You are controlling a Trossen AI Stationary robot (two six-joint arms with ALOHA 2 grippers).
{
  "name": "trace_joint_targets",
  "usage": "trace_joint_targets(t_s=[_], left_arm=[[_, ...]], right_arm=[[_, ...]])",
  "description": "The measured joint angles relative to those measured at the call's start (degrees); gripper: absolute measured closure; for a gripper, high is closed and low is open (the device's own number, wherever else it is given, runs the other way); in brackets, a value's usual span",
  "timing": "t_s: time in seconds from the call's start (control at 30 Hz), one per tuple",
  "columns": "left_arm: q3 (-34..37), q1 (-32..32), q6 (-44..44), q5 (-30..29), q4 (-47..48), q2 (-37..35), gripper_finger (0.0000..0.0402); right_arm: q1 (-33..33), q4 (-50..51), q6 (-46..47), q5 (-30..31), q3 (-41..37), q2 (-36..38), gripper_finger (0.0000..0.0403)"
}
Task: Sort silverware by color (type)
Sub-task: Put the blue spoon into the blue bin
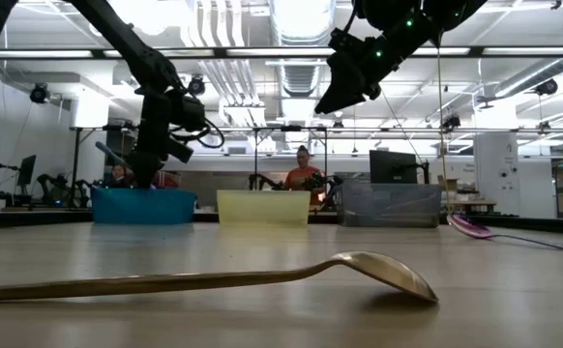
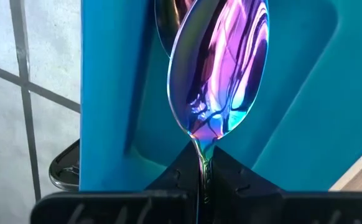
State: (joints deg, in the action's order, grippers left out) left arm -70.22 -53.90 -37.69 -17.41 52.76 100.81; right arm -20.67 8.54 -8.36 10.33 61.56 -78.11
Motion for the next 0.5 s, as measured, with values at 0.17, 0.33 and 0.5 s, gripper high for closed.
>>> trace_joint_targets(t_s=[0.17, 0.33, 0.5], left_arm=[[0.13, -0.12, 0.45, 0.0, -0.23, 0.16, 0.0401], [0.15, -0.24, 5.09, 0.04, -0.82, 0.31, 0.0401], [0.17, -0.42, 12.11, 1.63, -1.05, 1.43, 0.0401]], right_arm=[[0.0, 0.02, -0.24, 0.0, 0.0, -0.02, 0.0232], [0.0, 0.0, -0.59, 0.0, 0.0, -0.02, 0.0232], [0.0, 0.0, -0.68, 0.0, 0.0, -0.02, 0.0232]])
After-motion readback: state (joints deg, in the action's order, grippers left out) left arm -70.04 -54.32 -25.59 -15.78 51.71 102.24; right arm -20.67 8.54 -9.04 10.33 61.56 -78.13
